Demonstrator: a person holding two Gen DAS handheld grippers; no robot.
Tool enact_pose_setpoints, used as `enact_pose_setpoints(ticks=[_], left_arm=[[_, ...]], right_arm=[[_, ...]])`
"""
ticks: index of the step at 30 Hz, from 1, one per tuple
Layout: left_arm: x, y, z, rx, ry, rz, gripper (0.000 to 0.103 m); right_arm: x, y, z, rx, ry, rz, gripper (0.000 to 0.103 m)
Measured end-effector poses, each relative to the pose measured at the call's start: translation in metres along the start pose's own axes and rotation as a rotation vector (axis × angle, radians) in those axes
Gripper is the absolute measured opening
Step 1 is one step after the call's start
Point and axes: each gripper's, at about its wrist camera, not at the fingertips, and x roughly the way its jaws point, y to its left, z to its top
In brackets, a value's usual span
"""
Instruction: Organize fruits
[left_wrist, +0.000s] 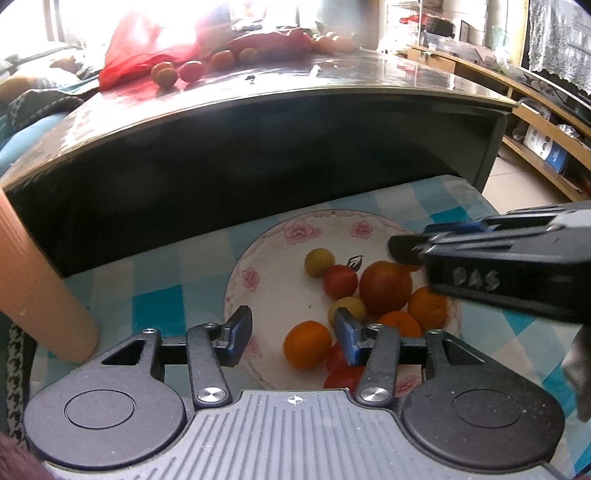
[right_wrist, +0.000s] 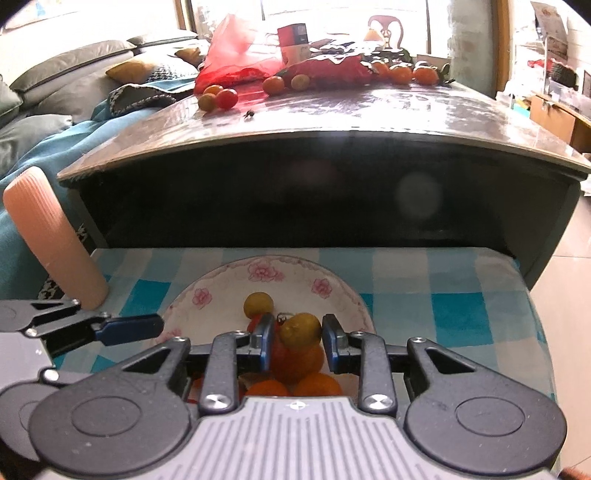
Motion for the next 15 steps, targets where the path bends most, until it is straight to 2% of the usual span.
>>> enact_pose_setpoints(ticks=[7, 15], left_arm=[[-0.014, 0.006, -0.003, -0.037, -0.011, 0.026, 0.071], [-0.043, 0.005, -0.007, -0.064, -0.048, 0.041, 0.075]], right_arm=[[-0.011, -0.005, 0.004, 0.024, -0.015, -0.019, 0.043], [-0.036, 0.003, 0.001, 0.012, -0.019, -0.025, 0.043]])
